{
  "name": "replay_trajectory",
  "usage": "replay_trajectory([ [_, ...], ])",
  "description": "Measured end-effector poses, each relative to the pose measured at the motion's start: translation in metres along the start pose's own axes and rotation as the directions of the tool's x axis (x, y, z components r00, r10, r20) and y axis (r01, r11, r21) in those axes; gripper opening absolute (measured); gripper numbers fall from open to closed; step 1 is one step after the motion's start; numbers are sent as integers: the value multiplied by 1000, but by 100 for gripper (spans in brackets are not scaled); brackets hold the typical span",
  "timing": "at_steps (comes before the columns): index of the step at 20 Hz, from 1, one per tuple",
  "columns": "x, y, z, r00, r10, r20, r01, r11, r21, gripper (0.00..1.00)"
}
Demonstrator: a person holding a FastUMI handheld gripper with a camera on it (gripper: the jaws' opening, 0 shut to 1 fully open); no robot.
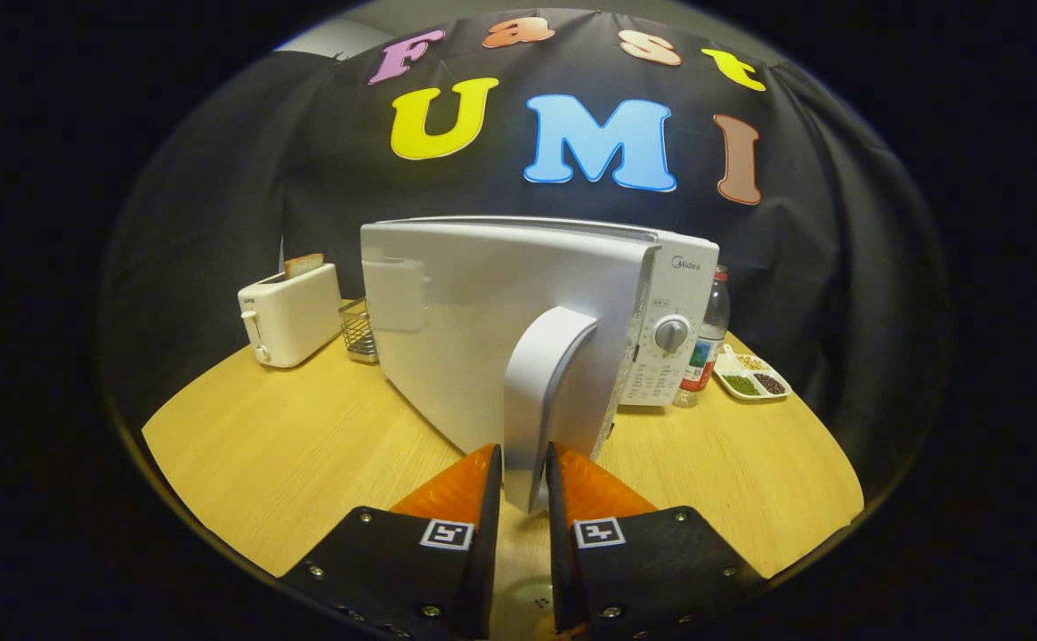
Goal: Open the microwave, put the food inside, and close the microwave door.
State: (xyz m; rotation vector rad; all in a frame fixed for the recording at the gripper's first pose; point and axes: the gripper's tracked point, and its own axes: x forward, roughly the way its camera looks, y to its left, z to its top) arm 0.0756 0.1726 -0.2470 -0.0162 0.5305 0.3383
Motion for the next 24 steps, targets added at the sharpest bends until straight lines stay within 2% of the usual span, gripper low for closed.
replay_trajectory([
  [15,-57,101,-17,999,49,-10,-50,998,-47,28],
  [24,-76,171,-25,992,127,-9,-127,990,-64,28],
])
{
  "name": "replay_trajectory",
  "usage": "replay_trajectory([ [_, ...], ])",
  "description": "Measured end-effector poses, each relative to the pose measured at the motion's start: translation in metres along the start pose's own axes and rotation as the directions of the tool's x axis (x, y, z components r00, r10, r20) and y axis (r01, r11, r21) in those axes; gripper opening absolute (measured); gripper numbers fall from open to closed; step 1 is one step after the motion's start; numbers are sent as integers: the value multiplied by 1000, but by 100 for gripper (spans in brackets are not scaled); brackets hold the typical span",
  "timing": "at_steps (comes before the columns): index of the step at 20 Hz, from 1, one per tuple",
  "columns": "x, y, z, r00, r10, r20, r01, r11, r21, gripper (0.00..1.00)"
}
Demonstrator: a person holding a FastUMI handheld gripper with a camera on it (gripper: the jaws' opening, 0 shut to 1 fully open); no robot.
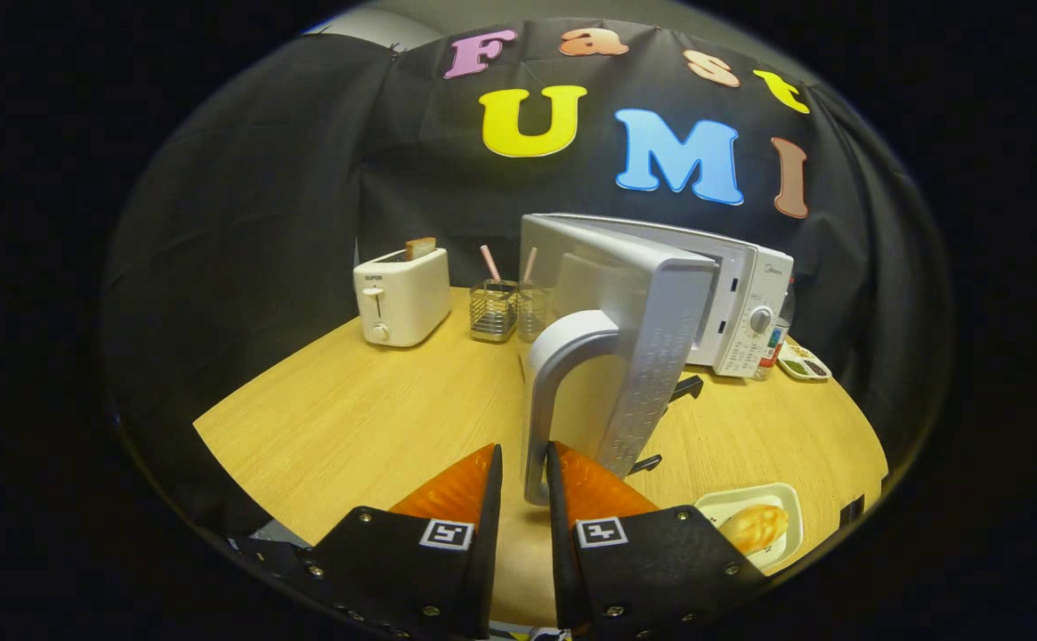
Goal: Open the microwave, put the food inside, and close the microwave door.
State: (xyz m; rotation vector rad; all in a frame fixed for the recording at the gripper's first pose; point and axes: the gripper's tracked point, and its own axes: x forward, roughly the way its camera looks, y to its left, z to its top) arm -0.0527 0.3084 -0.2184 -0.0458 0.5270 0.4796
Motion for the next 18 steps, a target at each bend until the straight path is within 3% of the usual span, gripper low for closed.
replay_trajectory([
  [10,-32,75,27,976,195,92,-194,981,-23,32],
  [12,-47,76,44,964,228,140,-229,973,-7,44],
  [15,-71,63,69,948,228,223,-236,972,10,83],
  [17,-85,45,85,941,195,277,-206,978,11,95],
  [18,-91,34,90,939,173,298,-185,983,12,95],
])
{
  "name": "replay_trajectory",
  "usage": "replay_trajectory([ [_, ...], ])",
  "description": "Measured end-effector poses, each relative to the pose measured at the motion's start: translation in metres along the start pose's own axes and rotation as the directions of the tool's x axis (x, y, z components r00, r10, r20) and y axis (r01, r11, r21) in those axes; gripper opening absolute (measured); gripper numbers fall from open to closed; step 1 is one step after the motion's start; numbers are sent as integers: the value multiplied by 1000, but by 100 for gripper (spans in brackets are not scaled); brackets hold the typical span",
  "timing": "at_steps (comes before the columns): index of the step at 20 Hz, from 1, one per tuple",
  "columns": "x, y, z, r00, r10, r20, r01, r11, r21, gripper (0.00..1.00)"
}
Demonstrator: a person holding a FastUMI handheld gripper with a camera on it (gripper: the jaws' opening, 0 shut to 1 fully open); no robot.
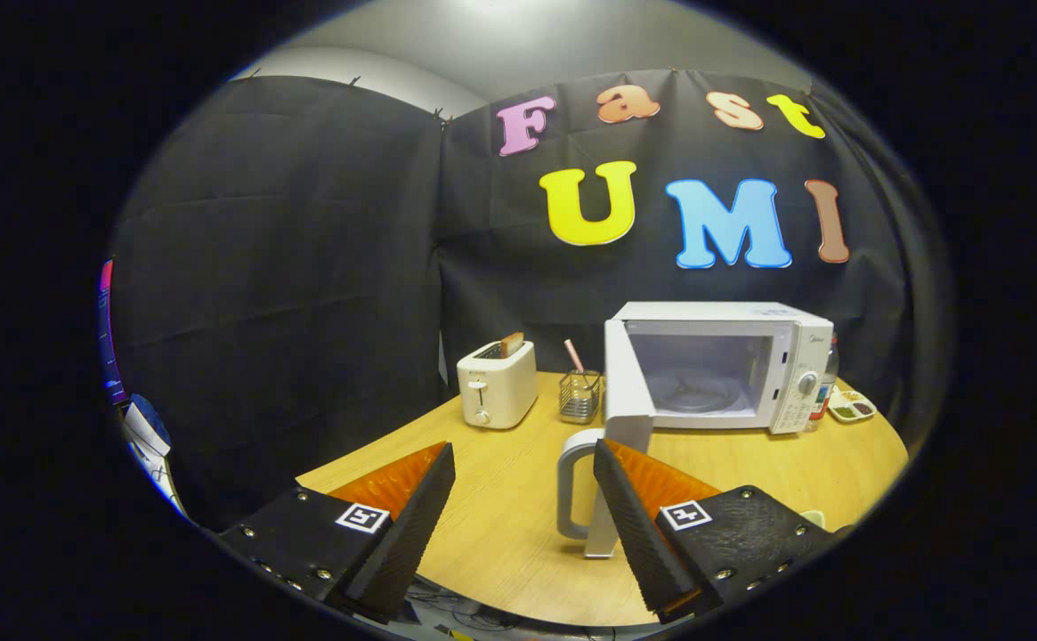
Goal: Open the microwave, put the food inside, and close the microwave door.
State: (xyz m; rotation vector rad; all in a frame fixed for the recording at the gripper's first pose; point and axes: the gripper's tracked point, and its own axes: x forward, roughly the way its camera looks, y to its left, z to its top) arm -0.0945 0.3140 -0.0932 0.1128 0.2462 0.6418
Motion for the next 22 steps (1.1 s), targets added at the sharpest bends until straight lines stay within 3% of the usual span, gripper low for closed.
replay_trajectory([
  [3,-18,-37,17,995,-76,58,77,997,-15,95],
  [8,-41,-109,7,977,-206,51,207,978,-20,95],
  [16,-55,-204,-51,935,-350,-55,350,937,0,95],
  [22,-54,-245,-111,903,-390,-178,399,917,16,95],
])
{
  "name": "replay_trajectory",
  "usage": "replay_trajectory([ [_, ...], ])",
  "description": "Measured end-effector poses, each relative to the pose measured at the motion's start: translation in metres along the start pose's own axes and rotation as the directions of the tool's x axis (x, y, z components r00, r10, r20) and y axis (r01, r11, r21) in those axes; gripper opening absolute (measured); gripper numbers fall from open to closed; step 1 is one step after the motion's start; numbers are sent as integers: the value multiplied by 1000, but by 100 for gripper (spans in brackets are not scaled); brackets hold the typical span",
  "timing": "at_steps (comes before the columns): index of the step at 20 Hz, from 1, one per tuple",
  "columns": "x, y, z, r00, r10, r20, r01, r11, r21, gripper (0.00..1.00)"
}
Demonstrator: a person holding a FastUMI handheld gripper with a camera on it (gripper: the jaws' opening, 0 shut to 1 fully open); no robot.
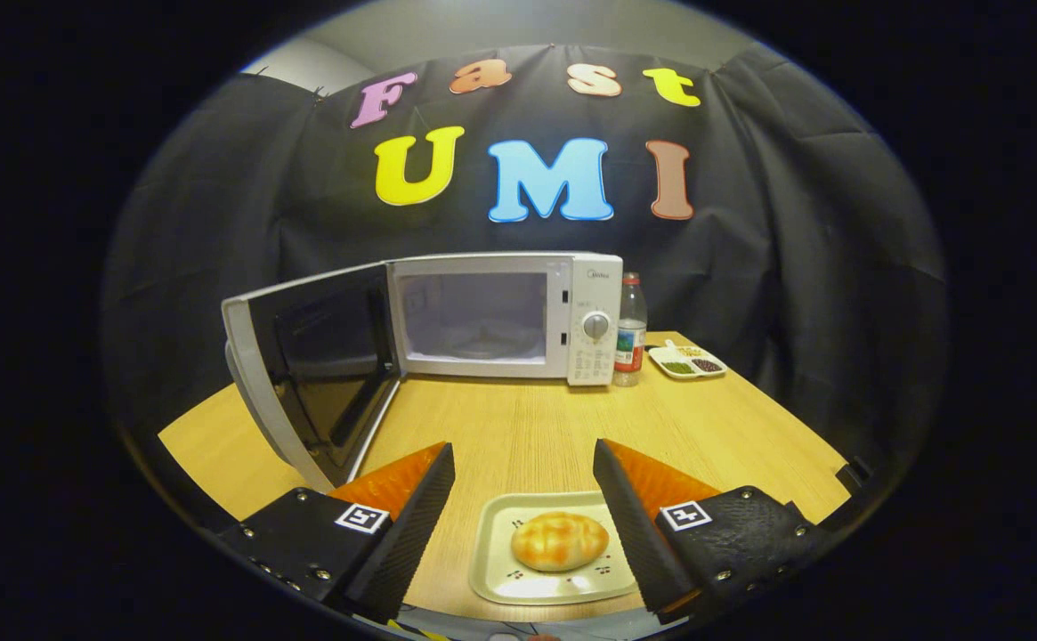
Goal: Open the microwave, put the food inside, and close the microwave door.
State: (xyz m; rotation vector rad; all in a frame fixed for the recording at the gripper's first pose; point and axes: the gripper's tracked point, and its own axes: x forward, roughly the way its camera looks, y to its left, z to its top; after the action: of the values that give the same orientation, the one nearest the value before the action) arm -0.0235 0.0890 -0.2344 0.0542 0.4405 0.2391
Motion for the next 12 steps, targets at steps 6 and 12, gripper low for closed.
replay_trajectory([
  [6,20,-18,-49,993,-21,-118,21,1000,1,95],
  [12,30,-21,-83,978,-4,-211,8,1000,19,96],
])
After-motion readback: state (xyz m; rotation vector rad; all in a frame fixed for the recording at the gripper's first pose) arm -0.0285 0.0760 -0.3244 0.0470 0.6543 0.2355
